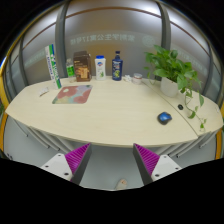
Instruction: Arrange mouse
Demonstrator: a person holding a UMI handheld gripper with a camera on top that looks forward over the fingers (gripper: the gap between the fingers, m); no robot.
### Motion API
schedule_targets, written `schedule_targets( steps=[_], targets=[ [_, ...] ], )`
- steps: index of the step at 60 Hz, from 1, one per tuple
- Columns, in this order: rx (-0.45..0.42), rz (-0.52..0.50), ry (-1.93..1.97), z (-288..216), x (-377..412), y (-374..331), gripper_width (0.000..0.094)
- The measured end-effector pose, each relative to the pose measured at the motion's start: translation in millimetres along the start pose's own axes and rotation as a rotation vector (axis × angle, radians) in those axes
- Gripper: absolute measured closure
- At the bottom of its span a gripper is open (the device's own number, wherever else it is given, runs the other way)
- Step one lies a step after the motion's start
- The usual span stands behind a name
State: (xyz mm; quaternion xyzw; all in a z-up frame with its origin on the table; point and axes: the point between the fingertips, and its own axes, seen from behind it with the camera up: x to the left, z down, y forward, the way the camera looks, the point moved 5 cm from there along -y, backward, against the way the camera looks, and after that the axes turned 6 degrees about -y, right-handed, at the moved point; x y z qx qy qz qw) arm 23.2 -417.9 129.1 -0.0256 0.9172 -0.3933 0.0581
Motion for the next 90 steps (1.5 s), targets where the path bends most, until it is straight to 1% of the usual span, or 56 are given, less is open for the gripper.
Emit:
schedule_targets(
  steps=[6,12,22,27,35,39,45,51,55,60,64,69,75,80,82,86,90],
  targets=[
    [0.010,0.070,0.036,21.0,-70.8,25.4,0.0081],
    [-0.002,0.124,0.057,24.5,-133.6,52.4,0.0083],
    [-0.054,0.142,0.115,6.7,-203.2,110.9,0.0083],
    [-0.062,0.127,0.141,-3.1,-222.6,140.4,0.0082],
    [-0.045,0.097,0.176,-13.1,-239.6,177.9,0.0085],
    [-0.039,0.086,0.194,-20.0,-244.7,190.5,0.0083],
    [-0.055,0.086,0.191,-35.5,-249.7,205.0,0.0083],
    [-0.059,0.089,0.194,-48.0,-252.7,218.6,0.0101],
    [-0.055,0.115,0.192,-54.5,-254.1,226.3,0.0161],
    [-0.039,0.179,0.163,-56.9,-262.0,234.3,0.0316],
    [-0.051,0.169,0.147,-61.6,-258.7,238.3,0.0446],
    [-0.056,0.191,0.110,-63.7,-258.2,238.5,0.0492],
    [-0.037,0.237,0.107,-62.4,-257.8,235.8,0.0549],
    [-0.034,0.289,0.130,-69.0,-256.7,222.8,0.0561],
    [-0.049,0.316,0.136,-78.9,-255.9,212.0,0.0561],
    [-0.109,0.376,0.141,-108.5,-253.2,177.0,0.0559],
    [-0.207,0.417,0.161,-153.2,-243.2,137.5,0.0560]
  ],
)
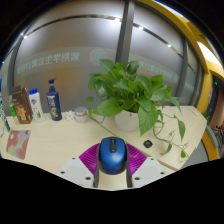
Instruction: Arrange mouse
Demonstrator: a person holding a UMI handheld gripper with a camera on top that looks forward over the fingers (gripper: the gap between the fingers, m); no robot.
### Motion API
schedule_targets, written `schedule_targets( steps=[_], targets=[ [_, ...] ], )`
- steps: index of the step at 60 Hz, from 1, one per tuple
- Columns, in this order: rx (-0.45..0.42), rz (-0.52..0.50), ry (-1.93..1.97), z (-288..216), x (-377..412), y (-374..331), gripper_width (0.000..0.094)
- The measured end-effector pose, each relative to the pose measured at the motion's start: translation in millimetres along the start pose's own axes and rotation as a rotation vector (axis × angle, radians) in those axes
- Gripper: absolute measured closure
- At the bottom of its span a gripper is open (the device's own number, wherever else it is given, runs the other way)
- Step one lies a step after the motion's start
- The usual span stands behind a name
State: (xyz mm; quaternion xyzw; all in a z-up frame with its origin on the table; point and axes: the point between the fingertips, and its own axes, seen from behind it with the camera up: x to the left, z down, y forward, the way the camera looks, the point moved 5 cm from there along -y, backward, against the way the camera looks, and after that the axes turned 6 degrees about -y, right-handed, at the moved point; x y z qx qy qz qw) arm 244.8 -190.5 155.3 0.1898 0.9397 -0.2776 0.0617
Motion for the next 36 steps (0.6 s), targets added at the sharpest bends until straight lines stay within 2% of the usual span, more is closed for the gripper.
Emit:
schedule_targets(
  steps=[4,11,16,20,24,28,29,36],
  targets=[
    [-0.100,0.012,0.021,-56.2,14.7,-34.1,0.0558],
    [-0.276,-0.040,0.033,-148.7,78.1,-93.8,0.0561],
    [-0.339,-0.136,0.007,-192.5,147.4,-119.4,0.0561],
    [-0.364,-0.226,-0.005,-198.6,221.8,-126.6,0.0562],
    [-0.307,-0.327,-0.036,-194.5,292.1,-119.0,0.0563],
    [-0.220,-0.421,-0.056,-164.3,363.0,-98.4,0.0563],
    [-0.214,-0.433,-0.057,-146.1,385.9,-90.1,0.0562],
    [-0.035,-0.488,-0.107,-76.0,470.0,-41.1,0.0562]
  ],
)
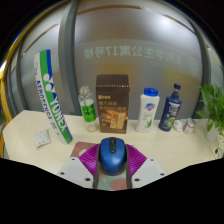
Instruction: Arrange mouse
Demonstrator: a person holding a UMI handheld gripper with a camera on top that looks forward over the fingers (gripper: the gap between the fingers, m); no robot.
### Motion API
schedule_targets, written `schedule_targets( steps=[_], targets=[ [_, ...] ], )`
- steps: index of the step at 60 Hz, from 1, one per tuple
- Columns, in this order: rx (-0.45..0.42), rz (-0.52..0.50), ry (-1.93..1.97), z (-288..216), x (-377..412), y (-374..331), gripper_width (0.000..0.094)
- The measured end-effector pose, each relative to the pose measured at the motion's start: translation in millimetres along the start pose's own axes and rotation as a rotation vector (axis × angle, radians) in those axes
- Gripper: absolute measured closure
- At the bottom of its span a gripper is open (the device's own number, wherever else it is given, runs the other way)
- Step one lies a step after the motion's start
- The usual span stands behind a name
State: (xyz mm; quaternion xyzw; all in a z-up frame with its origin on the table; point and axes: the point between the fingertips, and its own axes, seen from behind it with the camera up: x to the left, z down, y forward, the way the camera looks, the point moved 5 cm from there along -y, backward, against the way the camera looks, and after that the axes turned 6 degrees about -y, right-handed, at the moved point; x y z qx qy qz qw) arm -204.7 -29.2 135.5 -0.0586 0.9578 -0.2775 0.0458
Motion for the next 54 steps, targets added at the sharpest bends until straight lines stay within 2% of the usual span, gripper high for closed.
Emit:
schedule_targets(
  steps=[6,16,18,22,23,25,35,44,54],
  targets=[
    [0.106,-0.020,-0.001,48.7,28.7,45.1,0.0557],
    [0.197,-0.034,-0.032,88.0,45.9,66.5,0.0441],
    [0.193,-0.028,-0.041,87.2,45.6,65.2,0.0372],
    [0.188,-0.007,-0.068,81.6,42.4,57.9,0.0103],
    [0.186,-0.006,-0.073,80.1,42.9,55.0,0.0073],
    [0.187,0.009,-0.079,76.6,42.0,48.4,0.0099],
    [0.150,0.063,-0.062,52.0,46.5,-4.5,0.0082],
    [0.092,0.113,-0.057,34.0,61.5,-76.3,0.0086],
    [0.051,0.178,-0.052,35.8,79.7,-161.9,0.0086]
  ],
)
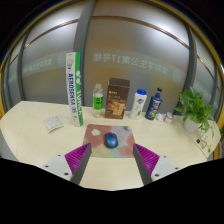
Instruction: Arrange mouse
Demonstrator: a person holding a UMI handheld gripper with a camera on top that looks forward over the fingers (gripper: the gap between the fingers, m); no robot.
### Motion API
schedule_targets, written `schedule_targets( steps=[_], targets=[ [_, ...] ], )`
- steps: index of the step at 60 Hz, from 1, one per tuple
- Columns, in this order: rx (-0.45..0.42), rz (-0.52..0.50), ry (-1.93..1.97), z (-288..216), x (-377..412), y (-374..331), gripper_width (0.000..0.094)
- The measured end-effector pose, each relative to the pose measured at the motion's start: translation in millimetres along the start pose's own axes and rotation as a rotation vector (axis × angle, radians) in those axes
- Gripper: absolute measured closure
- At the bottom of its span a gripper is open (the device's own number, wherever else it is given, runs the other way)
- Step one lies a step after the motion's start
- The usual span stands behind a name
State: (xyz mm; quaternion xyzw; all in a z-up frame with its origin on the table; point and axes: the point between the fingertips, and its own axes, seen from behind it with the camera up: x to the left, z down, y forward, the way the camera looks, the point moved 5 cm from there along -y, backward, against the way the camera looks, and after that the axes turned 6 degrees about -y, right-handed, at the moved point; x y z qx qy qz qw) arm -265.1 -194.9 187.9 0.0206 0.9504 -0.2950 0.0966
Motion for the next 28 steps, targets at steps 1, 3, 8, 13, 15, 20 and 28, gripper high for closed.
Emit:
schedule_targets(
  steps=[1,3,8,13,15,20,28],
  targets=[
    [-0.001,0.004,0.003,1.8,0.8,-7.5,0.0085],
    [-0.001,0.008,0.005,5.5,3.5,-21.7,0.0085],
    [-0.009,0.015,0.003,13.8,9.5,-53.5,0.0085],
    [-0.009,0.020,0.000,23.3,14.0,-77.5,0.0084],
    [-0.004,0.017,0.007,27.4,16.4,-85.4,0.0086],
    [0.003,0.022,0.013,36.8,19.5,-97.4,0.0085],
    [-0.013,0.031,0.002,37.6,19.3,-106.4,0.0085]
  ],
)
